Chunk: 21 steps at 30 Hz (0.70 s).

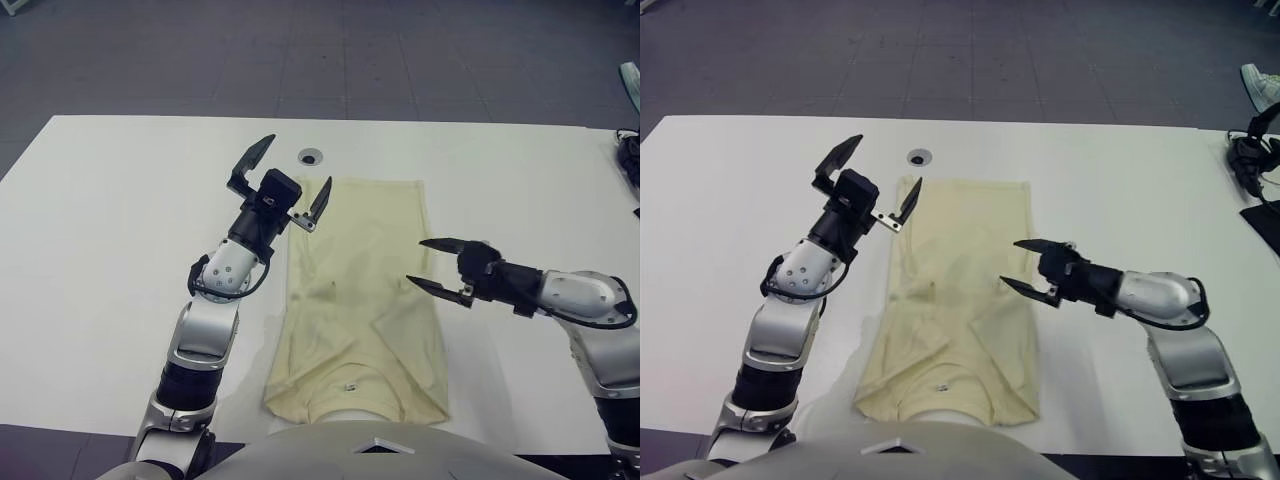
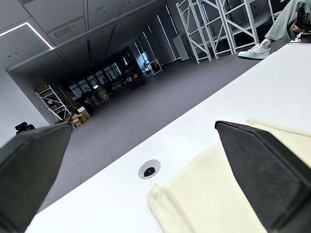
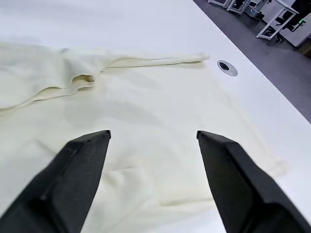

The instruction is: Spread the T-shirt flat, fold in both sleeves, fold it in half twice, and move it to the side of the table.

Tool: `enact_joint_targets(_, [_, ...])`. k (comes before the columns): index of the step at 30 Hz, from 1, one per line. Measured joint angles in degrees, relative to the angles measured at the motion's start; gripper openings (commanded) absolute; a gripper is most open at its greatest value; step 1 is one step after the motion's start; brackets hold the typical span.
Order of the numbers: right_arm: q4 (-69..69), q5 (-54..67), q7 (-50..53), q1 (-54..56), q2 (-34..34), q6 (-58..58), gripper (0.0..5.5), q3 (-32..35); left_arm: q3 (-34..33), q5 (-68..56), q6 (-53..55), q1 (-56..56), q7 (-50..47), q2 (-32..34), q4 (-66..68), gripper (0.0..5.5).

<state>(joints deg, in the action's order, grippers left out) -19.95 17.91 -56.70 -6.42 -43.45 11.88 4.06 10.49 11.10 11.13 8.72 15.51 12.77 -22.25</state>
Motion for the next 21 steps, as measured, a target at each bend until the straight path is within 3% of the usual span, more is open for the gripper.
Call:
enact_joint_targets(9, [10.6,1.1,-8.5,-7.0,-0.4,-3.9,5.33,-3.8,-0.9,-0.8,-0.8,0.0,0.6,1.4,0.5,5.40])
enact_joint_targets(14, [16.9,-2.1,-8.1,-3.2,-0.4,-6.1,5.38,-7.5,-1.0,-1.4,-1.3,0.0,1.2,1.7,1.1,5.40])
enact_joint_targets(21, [16.9,-2.1,-7.5,-3.8,-1.4,-7.7,5.38,-7.8,-0.9,-1.7,-1.3,0.0,2.3,2.2,1.2,5.40])
